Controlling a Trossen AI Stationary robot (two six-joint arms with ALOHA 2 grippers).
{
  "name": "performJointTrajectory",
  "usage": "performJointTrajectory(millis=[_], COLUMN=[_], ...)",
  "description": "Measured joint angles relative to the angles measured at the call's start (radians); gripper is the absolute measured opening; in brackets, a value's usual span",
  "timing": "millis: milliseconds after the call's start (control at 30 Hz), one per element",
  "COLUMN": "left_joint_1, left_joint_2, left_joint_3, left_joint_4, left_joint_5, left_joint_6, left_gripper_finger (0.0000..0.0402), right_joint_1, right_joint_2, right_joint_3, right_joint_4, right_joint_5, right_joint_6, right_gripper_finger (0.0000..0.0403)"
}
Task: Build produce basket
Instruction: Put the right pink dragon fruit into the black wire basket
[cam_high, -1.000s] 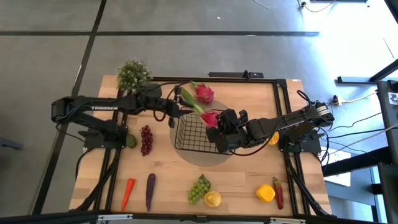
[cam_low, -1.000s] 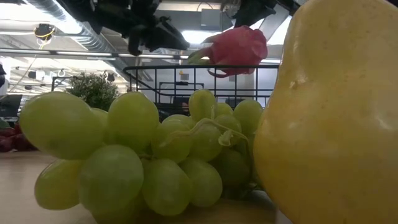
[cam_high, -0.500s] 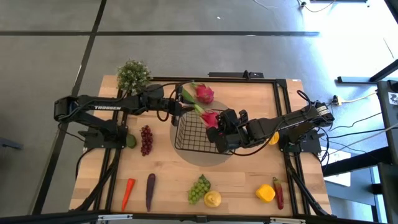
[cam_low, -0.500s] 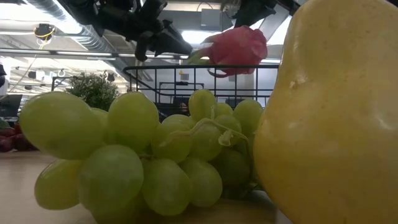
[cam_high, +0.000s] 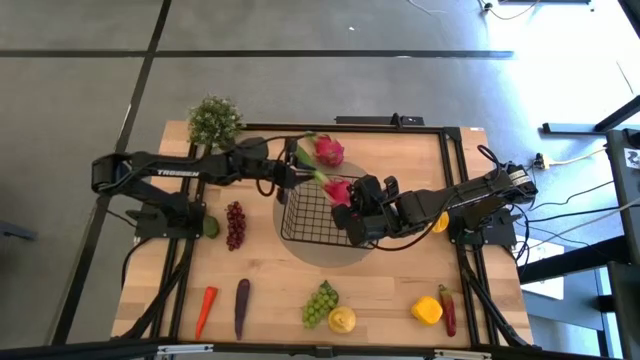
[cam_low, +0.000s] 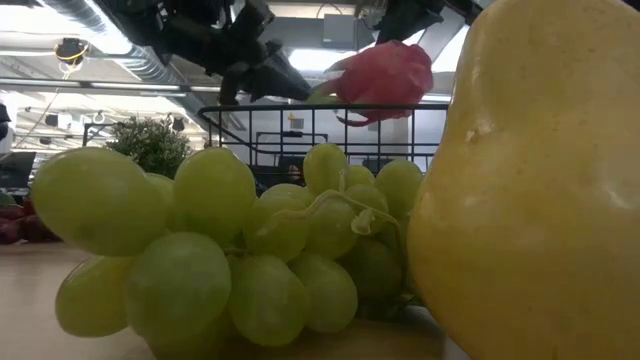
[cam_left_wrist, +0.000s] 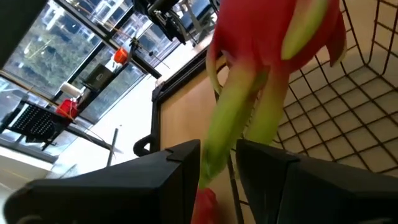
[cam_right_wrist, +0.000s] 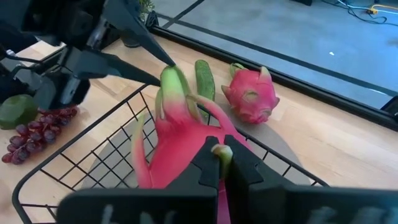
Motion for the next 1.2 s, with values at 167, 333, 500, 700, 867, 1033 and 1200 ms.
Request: performJointTrajectory(millis=[167,333,500,700,867,1033,1200], left_joint_1=[0.000,0.000,0.000,0.000,0.000,-0.005,-0.031], left_joint_2=[0.018,0.018,0.018,0.018,0.018,0.018,0.018], left_joint_3=[0.000,0.000,0.000,0.000,0.000,0.000,0.000], left_joint_4=[0.027,0.053,0.047,0.046,0.045,0.045,0.042], left_joint_5=[-0.006,-0.007,-0.006,-0.006,-0.007,-0.009,-0.012], left_joint_6=[0.038,0.043,0.042,0.044,0.044,0.038,0.038], left_gripper_finger=[0.0096,0.0096,0.0096,0.0092,0.0050,0.0007,0.0003], right_joint_1=[0.000,0.000,0.000,0.000,0.000,0.000,0.000], right_joint_2=[0.000,0.000,0.000,0.000,0.000,0.000,0.000], right_joint_3=[0.000,0.000,0.000,0.000,0.000,0.000,0.000], right_joint_4=[0.001,0.001,0.001,0.001,0.001,0.001,0.000], right_joint_5=[-0.001,-0.006,-0.008,-0.008,-0.008,-0.008,-0.022], right_joint_6=[-0.002,-0.002,-0.002,-0.002,-0.002,-0.002,-0.002], right_gripper_finger=[0.0000,0.0000,0.0000,0.0000,0.0000,0.0000,0.0000])
